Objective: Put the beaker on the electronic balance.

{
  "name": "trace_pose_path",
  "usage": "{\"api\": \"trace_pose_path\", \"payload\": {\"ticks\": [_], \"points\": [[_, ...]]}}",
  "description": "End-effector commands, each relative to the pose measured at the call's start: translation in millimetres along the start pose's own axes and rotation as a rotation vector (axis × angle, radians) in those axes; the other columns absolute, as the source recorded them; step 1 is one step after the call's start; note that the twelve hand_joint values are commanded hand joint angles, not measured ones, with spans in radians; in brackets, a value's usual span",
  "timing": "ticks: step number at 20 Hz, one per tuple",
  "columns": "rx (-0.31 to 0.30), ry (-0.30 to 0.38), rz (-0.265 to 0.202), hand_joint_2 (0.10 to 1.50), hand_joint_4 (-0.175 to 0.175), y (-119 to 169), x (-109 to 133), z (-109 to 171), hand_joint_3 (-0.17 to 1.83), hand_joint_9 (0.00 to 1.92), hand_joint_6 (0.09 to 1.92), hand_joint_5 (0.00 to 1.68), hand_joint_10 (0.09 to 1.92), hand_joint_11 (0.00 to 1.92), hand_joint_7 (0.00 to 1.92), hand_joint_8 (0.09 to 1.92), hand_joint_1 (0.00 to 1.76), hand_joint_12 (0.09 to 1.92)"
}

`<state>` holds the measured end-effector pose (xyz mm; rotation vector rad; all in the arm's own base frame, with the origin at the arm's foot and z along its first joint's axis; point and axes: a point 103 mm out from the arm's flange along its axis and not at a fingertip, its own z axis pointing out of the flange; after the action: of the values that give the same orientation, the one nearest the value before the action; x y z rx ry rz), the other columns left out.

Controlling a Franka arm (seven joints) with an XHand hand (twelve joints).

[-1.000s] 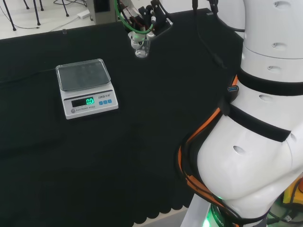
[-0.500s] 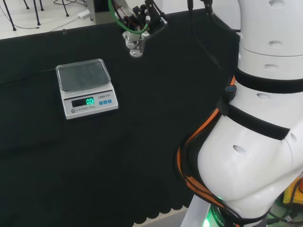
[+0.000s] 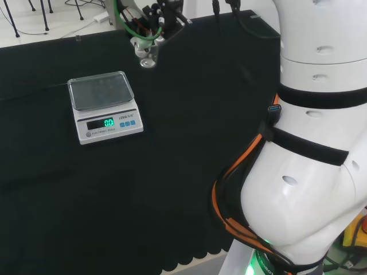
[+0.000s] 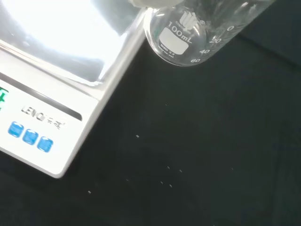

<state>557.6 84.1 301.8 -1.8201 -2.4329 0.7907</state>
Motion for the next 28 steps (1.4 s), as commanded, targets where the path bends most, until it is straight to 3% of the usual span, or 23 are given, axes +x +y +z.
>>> {"api": "trace_pose_path", "payload": {"ticks": [1, 4, 15, 28], "points": [[-0.01, -0.022, -0.069, 1.26, -0.175, 17.5, 36.8, -13.7, -0.17, 0.84, 1.21, 0.86, 1.18, 0.8, 0.53, 1.07, 1.14, 1.09], [-0.013, -0.03, -0.104, 1.26, -0.175, 28.9, 58.4, -20.1, -0.17, 0.84, 1.21, 0.86, 1.18, 0.8, 0.53, 1.07, 1.14, 1.09], [0.008, -0.048, -0.178, 1.26, -0.175, 64.0, 97.2, -16.5, -0.17, 0.84, 1.21, 0.86, 1.18, 0.8, 0.54, 1.08, 1.14, 1.09], [0.036, -0.033, -0.206, 1.26, -0.175, 96.4, 100.5, 2.0, -0.17, 0.84, 1.22, 0.86, 1.19, 0.8, 0.54, 1.08, 1.14, 1.09]]}}
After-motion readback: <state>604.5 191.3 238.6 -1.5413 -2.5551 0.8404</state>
